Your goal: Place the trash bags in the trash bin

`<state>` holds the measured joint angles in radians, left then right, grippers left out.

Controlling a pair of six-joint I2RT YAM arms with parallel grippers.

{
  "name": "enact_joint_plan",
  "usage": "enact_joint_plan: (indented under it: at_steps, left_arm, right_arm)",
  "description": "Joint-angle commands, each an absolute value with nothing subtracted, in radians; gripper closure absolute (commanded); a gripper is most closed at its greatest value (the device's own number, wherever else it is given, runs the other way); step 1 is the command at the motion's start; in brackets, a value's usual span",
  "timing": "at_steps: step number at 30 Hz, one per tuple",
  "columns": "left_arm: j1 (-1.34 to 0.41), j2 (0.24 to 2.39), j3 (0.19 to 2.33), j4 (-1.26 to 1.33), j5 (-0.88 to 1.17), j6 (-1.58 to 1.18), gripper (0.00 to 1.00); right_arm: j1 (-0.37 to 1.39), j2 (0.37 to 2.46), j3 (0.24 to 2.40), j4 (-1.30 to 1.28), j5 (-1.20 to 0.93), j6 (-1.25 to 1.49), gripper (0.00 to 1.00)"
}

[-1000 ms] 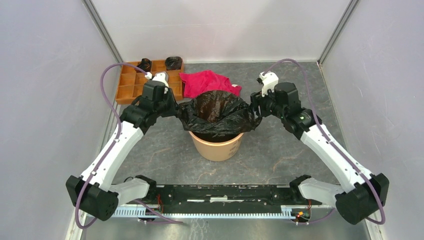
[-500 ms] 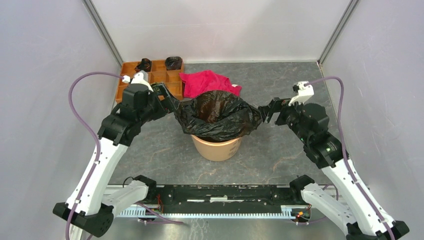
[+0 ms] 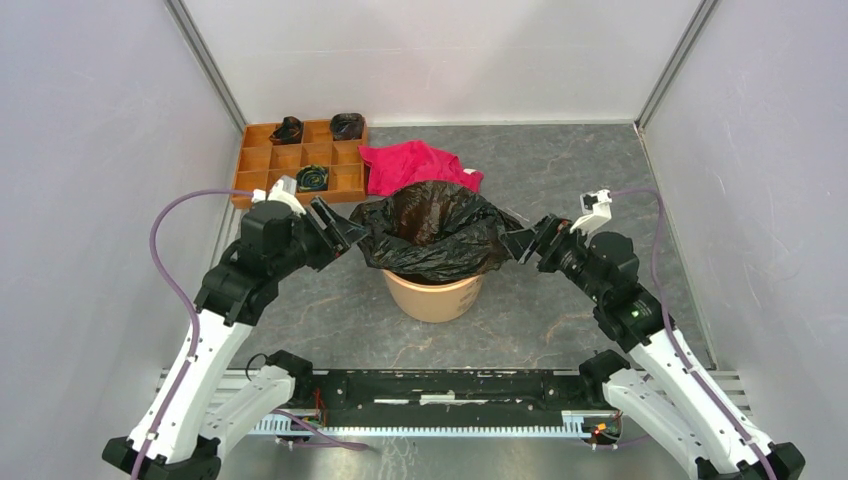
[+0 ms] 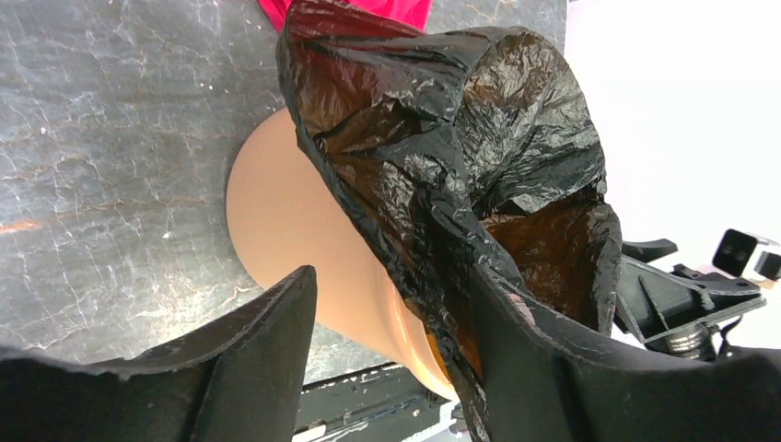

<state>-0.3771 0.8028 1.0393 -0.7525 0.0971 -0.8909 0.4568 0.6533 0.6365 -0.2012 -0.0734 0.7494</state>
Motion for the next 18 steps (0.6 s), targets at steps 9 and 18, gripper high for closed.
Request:
enact_joint_plan:
  at_steps: [9,18]
  left_arm:
    - [-0.373,0.728,0.945,-0.683,0.169,-0.946,0.68]
    - [-0.372,0.688,0.883,-0.687,0.231,-0.945,0.93]
  right_arm:
    - [0.455,0.652,0.556,-0.024,-0.191,0.849,0.38]
    - [0.455,0.657,0.569,-0.029,-0.286,0.789,0.78]
